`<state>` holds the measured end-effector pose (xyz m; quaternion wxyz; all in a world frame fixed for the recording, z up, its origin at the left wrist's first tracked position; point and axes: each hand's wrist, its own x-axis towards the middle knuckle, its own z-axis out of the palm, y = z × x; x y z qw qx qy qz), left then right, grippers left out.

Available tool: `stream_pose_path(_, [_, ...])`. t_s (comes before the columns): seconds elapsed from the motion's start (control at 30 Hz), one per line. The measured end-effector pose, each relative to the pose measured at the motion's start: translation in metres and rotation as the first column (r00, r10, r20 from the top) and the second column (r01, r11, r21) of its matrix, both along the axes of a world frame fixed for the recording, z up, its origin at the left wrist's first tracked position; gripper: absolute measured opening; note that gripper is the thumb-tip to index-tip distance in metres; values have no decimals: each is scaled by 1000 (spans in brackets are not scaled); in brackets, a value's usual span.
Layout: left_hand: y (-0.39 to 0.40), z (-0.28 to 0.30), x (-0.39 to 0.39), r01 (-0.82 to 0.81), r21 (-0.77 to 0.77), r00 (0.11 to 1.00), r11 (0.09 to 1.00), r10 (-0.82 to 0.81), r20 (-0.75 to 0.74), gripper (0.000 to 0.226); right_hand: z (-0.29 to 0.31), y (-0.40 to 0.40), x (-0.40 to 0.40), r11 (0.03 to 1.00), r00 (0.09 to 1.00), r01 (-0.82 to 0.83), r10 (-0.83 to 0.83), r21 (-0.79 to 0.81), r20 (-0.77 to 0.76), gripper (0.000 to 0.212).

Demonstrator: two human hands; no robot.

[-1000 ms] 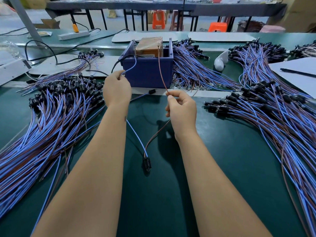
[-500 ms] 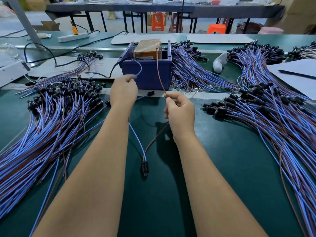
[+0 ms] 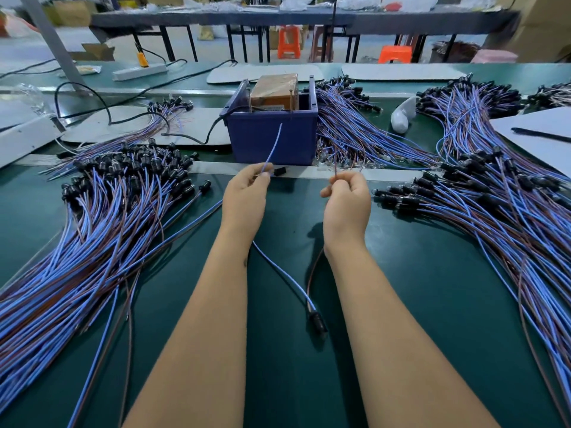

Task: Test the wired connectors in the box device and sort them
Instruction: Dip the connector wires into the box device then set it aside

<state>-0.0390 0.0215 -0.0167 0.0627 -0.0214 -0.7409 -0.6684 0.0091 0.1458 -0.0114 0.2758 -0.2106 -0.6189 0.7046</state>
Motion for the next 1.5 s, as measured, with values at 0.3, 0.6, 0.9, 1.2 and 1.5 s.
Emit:
stream_pose_path(0.3, [-17,10,18,368,-63,930,928,-367,20,21,7,9,2,923,976,-182,127,-339,-179,15])
stream_pose_path(0.6, [-21,11,22,420,-204,905,884,-424,24,16,12,16,6,804,905,-395,258,-444,-338,12])
stream_pose_path(0.9, [-26,9,16,383,-114,924,917,-378,62,20,9,19,6,737,875,-455,267,-500,-403,17])
stream_pose_path(1.2, [-31,7,11,207,-24,978,978,-207,6,26,9,24,7,703,865,-490,317,-515,-390,32])
stream_pose_path(1.5, [-28,5,7,-42,107,999,993,41,13,21,6,16,3,977,983,-177,169,-119,-75,34])
